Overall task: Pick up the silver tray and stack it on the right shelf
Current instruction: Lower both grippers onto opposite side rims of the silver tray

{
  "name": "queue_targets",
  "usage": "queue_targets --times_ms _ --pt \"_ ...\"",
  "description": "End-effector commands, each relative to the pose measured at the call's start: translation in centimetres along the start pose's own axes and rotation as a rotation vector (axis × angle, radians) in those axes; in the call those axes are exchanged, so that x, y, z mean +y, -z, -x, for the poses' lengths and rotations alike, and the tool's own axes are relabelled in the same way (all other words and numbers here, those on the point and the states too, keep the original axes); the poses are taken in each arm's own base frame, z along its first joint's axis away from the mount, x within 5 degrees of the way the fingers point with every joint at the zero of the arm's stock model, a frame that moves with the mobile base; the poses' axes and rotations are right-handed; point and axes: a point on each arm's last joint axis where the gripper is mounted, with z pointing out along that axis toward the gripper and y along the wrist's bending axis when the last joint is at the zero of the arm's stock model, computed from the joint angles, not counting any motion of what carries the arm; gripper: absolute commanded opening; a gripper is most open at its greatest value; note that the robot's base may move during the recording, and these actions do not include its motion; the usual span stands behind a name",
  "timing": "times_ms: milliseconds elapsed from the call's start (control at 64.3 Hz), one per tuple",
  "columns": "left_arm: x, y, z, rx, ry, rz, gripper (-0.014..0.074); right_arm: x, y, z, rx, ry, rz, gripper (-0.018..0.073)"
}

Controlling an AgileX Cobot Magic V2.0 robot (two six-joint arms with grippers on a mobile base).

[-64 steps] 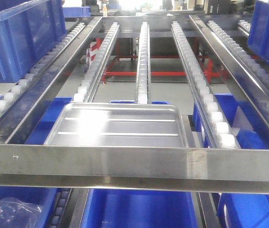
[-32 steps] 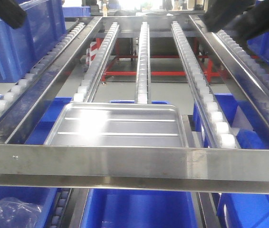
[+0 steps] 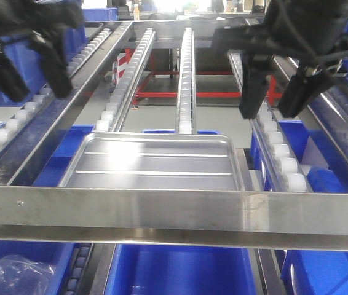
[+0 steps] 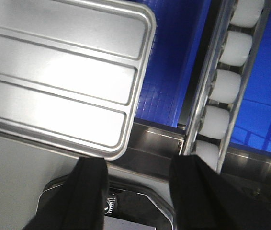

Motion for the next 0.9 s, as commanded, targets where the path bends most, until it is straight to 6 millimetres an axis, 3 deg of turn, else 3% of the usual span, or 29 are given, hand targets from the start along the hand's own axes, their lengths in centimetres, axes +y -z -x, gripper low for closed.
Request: queue_targets --times_ms 0,326,606,886 --pt "-1.6 1.0 1.3 -0.082 -0.008 0.005 0.0286 0.3 1.0 1.5 -0.103 -0.006 0.025 0.0417" --pt "-2.0 -3.6 2.0 -0.057 -0.001 0.029 0.0286 0.5 -2.6 1.7 -0.076 -0.004 0.019 0.0417" --pt "-1.8 -5.5 2.1 -0.06 -0.043 0.062 0.0286 -0.5 -4.9 2.0 -0.061 -0.038 0.001 0.0417" --pt "-1.3 -6.9 2.1 -0.036 0.009 0.089 0.0286 -0.6 -5.5 2.3 -0.09 -0.043 0.011 0.0417"
